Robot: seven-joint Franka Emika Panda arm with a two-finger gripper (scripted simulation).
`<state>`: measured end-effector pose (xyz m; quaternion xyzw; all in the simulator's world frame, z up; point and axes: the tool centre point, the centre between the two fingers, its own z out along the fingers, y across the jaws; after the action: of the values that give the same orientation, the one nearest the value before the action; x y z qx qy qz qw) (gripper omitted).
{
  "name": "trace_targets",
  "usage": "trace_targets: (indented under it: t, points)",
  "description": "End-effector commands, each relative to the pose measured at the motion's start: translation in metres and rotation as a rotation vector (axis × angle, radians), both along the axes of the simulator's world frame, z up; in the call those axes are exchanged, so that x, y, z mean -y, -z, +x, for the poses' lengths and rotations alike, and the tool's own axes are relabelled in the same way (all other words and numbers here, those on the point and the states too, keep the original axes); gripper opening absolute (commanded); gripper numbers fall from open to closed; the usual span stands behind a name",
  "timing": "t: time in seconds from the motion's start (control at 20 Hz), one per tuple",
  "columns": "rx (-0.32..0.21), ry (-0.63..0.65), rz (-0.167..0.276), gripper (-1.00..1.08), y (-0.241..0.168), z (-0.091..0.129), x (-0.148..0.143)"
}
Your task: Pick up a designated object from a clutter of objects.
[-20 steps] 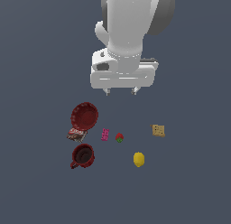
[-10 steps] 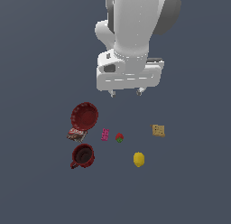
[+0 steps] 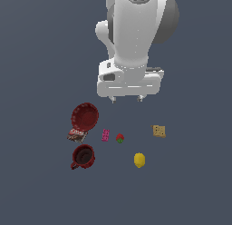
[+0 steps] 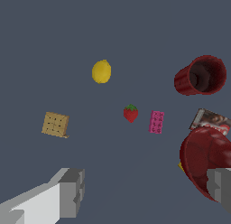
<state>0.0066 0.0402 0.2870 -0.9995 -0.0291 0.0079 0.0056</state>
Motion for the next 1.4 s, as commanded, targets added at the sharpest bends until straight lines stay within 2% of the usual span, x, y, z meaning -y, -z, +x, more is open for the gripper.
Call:
trace_targets:
  t: [0.0, 0.45, 0.85, 1.35]
  points:
    - [-0.001, 0.036, 0.005, 1.00, 0.013, 0.004, 0.000]
    - [-0.004, 0.262, 0.020, 1.00, 0.094, 0.025, 0.002]
    - [0.002, 0.479, 0.005, 1.00, 0.171, 0.032, 0.010]
    - [0.012, 0.596, -0.015, 1.00, 0.213, 0.032, 0.018]
